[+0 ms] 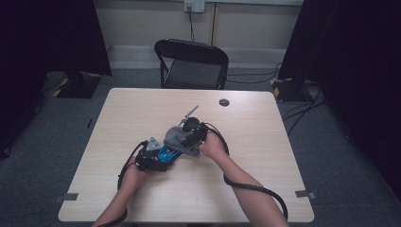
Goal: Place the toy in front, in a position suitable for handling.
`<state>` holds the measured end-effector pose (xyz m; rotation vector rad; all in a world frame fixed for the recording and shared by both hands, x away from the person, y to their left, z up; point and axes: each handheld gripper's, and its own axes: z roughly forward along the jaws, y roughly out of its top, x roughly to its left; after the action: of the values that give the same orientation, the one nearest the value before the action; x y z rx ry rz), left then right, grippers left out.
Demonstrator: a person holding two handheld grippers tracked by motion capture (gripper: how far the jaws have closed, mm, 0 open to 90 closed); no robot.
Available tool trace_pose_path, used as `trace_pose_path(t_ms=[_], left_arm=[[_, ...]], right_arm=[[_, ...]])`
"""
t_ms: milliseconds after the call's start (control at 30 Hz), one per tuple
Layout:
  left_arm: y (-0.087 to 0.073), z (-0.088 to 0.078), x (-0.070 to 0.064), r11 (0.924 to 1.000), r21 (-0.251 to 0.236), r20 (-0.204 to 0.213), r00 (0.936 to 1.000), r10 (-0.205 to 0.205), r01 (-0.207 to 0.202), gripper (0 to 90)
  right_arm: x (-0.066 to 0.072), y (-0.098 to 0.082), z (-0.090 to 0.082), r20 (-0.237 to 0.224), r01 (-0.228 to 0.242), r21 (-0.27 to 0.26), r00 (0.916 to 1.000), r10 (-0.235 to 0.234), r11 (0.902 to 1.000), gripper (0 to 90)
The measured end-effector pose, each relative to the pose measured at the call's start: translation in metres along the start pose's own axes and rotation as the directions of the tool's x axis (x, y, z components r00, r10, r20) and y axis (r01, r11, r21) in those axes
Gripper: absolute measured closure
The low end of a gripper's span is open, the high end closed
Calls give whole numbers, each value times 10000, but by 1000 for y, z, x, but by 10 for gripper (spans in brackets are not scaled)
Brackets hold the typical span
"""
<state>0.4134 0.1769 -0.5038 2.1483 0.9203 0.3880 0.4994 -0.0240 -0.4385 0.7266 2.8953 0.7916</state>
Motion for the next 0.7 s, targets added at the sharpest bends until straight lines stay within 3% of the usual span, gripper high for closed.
trace_pose_path(t_ms=[700], left_arm=[[0,0,0,10000,7,-8,10000,-3,3,246]], right_arm=[[-19,-5,-7,408,-564,-293,9975,576,9980,753]])
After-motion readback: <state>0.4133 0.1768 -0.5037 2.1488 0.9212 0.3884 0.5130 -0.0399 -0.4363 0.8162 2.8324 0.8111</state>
